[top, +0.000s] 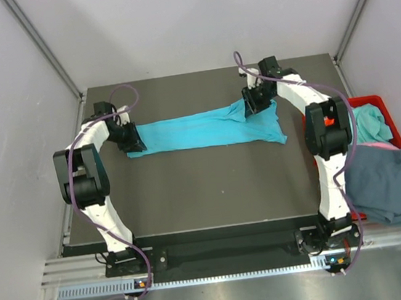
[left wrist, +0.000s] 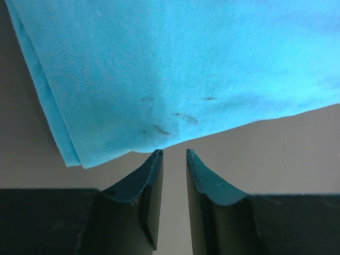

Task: Fold and stack the t-shirts
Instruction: Fold the tshirt

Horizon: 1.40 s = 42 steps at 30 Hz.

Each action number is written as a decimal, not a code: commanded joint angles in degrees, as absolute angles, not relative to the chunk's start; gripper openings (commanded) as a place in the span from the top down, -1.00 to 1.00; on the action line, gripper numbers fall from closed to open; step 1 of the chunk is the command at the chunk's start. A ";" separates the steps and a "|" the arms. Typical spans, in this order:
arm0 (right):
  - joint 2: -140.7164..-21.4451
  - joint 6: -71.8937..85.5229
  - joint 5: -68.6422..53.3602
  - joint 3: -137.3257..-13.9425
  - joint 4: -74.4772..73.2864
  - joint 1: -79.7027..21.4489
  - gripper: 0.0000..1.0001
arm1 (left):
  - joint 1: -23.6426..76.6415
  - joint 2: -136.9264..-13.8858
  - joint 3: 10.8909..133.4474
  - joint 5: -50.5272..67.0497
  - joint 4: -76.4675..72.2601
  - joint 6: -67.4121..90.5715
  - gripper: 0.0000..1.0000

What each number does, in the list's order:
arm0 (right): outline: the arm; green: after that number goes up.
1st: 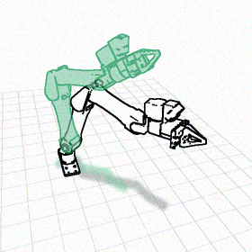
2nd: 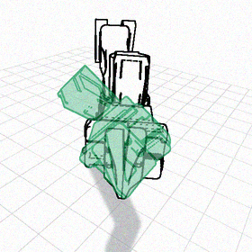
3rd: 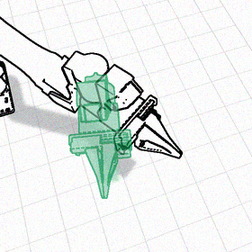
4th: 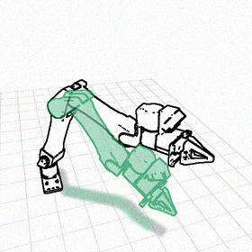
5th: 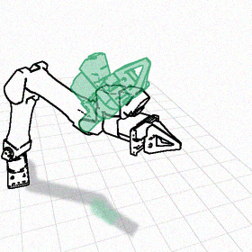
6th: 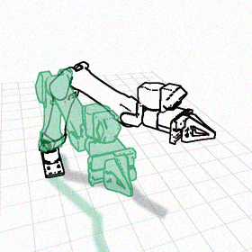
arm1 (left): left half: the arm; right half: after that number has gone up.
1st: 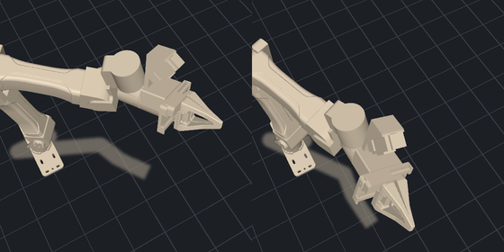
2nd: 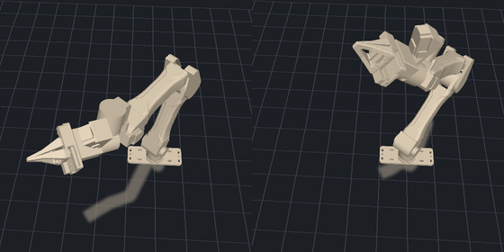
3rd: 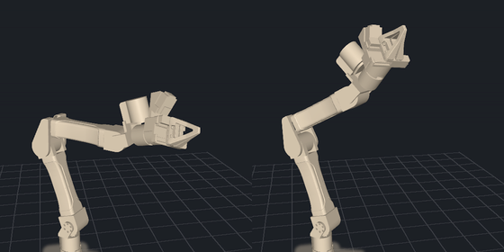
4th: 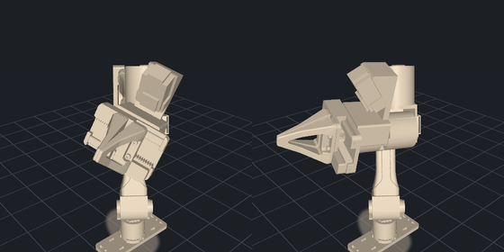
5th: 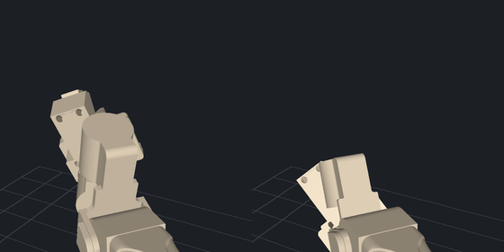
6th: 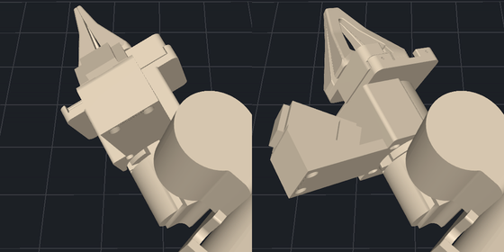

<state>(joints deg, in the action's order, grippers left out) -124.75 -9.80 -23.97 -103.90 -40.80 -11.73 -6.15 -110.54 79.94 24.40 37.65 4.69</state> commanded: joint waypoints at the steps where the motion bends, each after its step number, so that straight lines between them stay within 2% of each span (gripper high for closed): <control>1: -127.17 -9.05 -26.72 -107.92 -39.02 -13.97 0.31 | -6.15 -110.57 79.10 24.26 35.60 4.83 0.43; 10: -129.73 -8.79 -27.16 -109.69 -40.17 -15.29 0.29 | -6.15 -110.21 78.92 23.64 35.68 4.66 0.43; 16: -127.62 -9.84 -21.89 -107.50 -38.33 -16.08 0.31 | -6.07 -110.39 78.57 23.99 35.42 4.83 0.44; 17: -127.44 -10.10 -20.58 -107.23 -38.06 -16.17 0.35 | -6.06 -110.30 78.57 23.91 35.42 4.83 0.44; 21: -127.62 -10.28 -19.07 -107.14 -37.71 -16.61 0.80 | -6.15 -110.21 78.57 23.55 35.51 4.75 0.44; 25: -126.65 -10.37 -17.32 -107.49 -36.74 -17.40 1.00 | -6.15 -109.95 78.40 23.29 35.42 4.66 0.44; 32: -126.12 -14.41 -9.24 -112.31 -33.49 -21.00 1.00 | -6.15 -110.21 78.22 23.03 35.33 4.57 0.45; 40: -136.05 -16.43 -3.97 -127.44 -33.67 -23.38 0.95 | -6.24 -108.90 76.99 21.89 35.51 3.78 0.46; 42: -136.41 -16.52 -2.29 -127.27 -31.83 -23.82 0.69 | -6.15 -108.63 76.82 21.80 35.60 3.69 0.46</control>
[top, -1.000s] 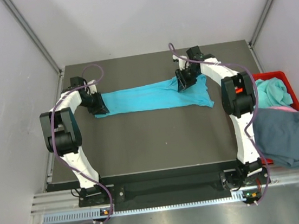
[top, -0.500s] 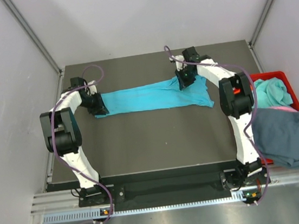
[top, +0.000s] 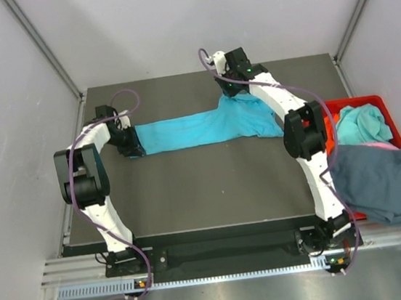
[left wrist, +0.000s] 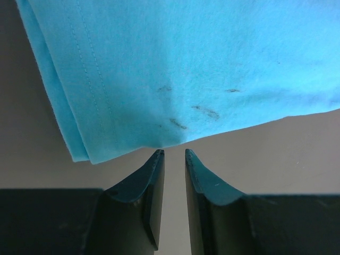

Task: Fold and stack the t-shirts
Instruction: Fold the tshirt

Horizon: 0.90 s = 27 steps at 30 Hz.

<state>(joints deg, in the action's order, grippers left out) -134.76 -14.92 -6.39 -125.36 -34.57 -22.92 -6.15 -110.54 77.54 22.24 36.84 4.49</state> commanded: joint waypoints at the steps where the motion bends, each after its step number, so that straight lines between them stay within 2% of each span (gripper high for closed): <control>1: -136.23 -16.26 -1.15 -126.83 -31.12 -23.82 0.49 | -6.15 -108.55 76.82 21.71 35.60 3.60 0.46; 2: -135.45 -15.91 -0.62 -126.22 -30.24 -23.82 0.10 | -6.07 -108.37 76.82 21.80 35.60 3.60 0.46; 3: -134.74 -15.21 -0.27 -124.56 -29.97 -23.82 -0.06 | -6.15 -108.28 76.73 21.80 35.68 3.60 0.45; 5: -131.60 -14.94 1.30 -121.48 -29.01 -23.82 -0.16 | -6.15 -108.11 76.73 21.88 35.77 3.52 0.45; 11: -118.86 -14.94 3.25 -104.52 -22.59 -22.59 -0.18 | -6.24 -106.70 76.82 20.48 35.51 3.51 0.43; 20: -99.87 -16.34 2.81 -84.48 -23.47 -18.02 -0.15 | -6.85 -104.33 76.03 17.93 36.65 2.73 0.43; 27: -95.71 -16.70 2.37 -75.43 -26.72 -15.56 -0.15 | -7.73 -106.43 76.73 18.10 37.44 2.90 0.43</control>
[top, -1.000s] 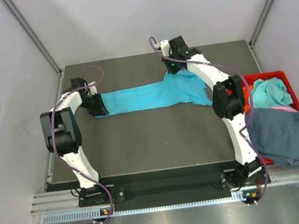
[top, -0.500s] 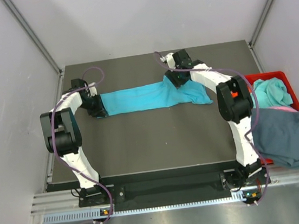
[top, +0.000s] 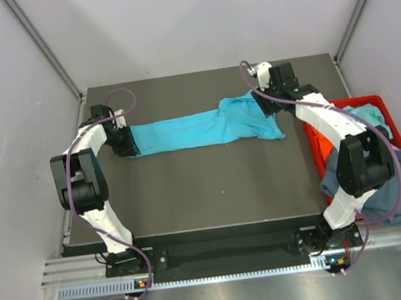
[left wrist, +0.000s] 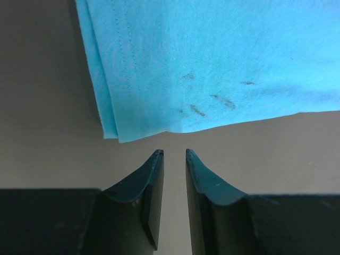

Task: Fold and stack the t-shirts
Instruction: Fold the tshirt

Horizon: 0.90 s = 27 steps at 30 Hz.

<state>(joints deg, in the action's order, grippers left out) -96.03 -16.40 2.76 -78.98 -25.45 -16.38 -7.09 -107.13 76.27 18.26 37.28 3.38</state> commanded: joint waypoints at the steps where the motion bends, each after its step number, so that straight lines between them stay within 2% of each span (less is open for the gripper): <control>1: -95.89 -16.70 2.20 -74.89 -26.72 -15.12 -0.15 | -7.91 -107.13 76.73 18.28 37.44 2.99 0.43; 14: -103.08 -16.44 -2.63 -74.26 -29.17 -7.91 -0.11 | -8.88 -109.69 77.78 19.25 38.41 3.60 0.40; 15: -105.27 -16.35 -6.29 -75.05 -31.18 -6.78 -0.05 | -9.22 -110.47 78.31 20.03 38.84 3.86 0.39; 20: -107.31 -16.35 -8.96 -76.11 -33.57 -6.07 0.03 | -9.58 -111.36 78.66 19.78 38.94 3.78 0.39; 23: -107.93 -16.61 -10.37 -76.03 -34.45 -5.54 0.21 | -9.67 -112.15 78.84 19.69 38.94 3.69 0.39; 25: -108.19 -16.87 -11.07 -76.02 -34.89 -5.10 0.55 | -9.58 -112.50 78.92 19.43 38.94 3.69 0.40; 27: -108.37 -16.96 -11.51 -76.11 -35.33 -4.92 0.77 | -9.67 -112.94 79.01 19.25 38.85 3.69 0.40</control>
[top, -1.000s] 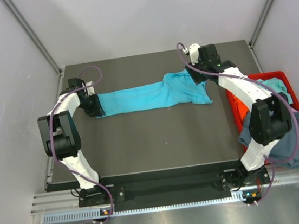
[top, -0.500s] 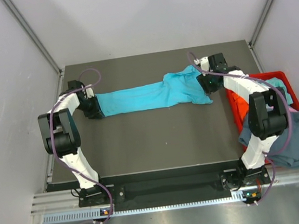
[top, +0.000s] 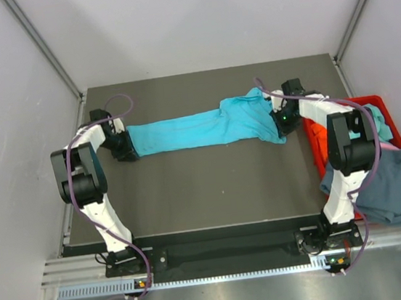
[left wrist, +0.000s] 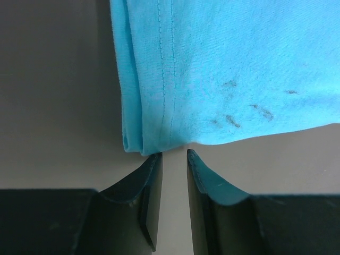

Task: Fold and stack the t-shirts
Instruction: Fold the tshirt

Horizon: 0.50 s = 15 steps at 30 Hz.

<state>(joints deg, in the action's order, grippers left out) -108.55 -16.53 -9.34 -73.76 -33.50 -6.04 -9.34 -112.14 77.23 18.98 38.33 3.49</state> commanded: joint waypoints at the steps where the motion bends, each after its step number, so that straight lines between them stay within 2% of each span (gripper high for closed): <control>1: -108.54 -17.14 -11.51 -76.29 -35.77 -4.57 0.90 | -9.67 -113.20 79.10 19.25 38.76 3.69 0.40; 3: -108.72 -17.23 -11.60 -76.64 -36.12 -4.31 0.99 | -9.75 -113.81 79.28 18.90 38.76 3.60 0.40; 15: -108.72 -18.98 -8.53 -77.52 -36.47 -2.11 1.00 | -10.54 -116.98 81.03 13.62 38.41 1.41 0.42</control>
<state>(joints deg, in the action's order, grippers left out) -108.81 -17.43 -10.11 -75.46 -35.66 -3.29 -9.43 -114.30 80.16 17.93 38.92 3.16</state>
